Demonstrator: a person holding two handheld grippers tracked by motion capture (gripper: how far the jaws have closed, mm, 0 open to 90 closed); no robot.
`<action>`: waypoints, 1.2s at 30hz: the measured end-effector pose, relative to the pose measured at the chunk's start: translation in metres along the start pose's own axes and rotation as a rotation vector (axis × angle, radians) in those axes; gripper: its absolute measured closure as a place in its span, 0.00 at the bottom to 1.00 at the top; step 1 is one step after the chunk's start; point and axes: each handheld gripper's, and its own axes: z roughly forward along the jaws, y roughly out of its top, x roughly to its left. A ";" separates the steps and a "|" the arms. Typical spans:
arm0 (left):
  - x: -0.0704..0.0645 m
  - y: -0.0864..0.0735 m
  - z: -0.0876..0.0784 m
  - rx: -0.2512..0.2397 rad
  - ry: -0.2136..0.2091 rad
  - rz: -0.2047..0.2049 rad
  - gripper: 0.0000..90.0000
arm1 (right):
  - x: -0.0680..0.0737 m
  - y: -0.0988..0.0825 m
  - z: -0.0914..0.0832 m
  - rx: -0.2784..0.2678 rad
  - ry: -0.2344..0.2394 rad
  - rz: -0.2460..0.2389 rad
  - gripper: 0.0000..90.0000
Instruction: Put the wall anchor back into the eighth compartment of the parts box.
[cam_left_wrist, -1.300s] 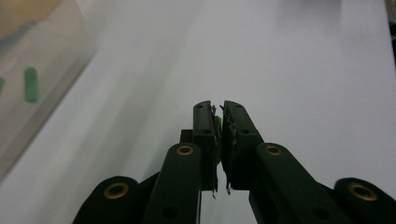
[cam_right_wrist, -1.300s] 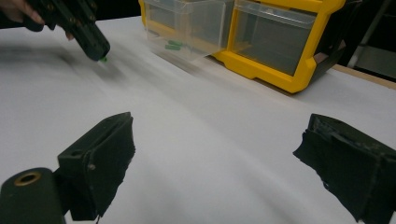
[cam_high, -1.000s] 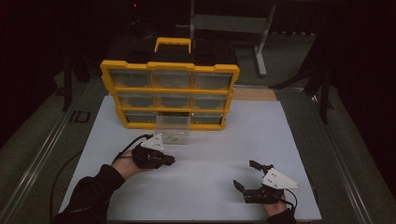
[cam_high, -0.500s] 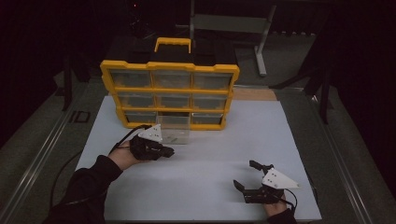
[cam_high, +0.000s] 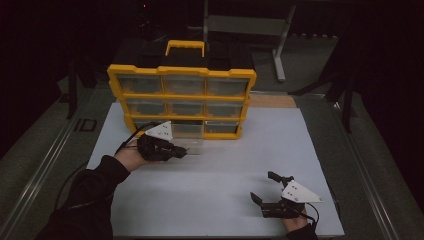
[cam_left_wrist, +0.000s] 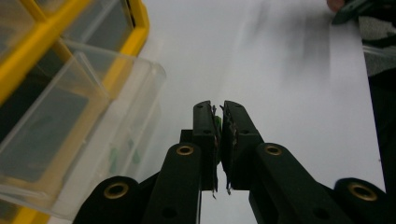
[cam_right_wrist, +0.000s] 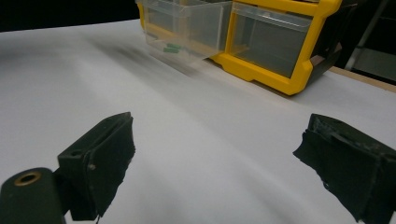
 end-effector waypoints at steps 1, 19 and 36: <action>0.001 0.001 -0.002 0.003 0.008 0.005 0.94 | 0.000 0.000 0.000 0.000 0.000 0.000 0.10; 0.023 0.024 -0.030 -0.063 0.070 0.000 0.94 | 0.000 0.000 0.000 0.002 0.000 -0.001 0.10; 0.044 0.030 -0.038 -0.148 0.142 -0.081 0.94 | 0.000 0.000 0.000 0.002 0.000 -0.001 0.10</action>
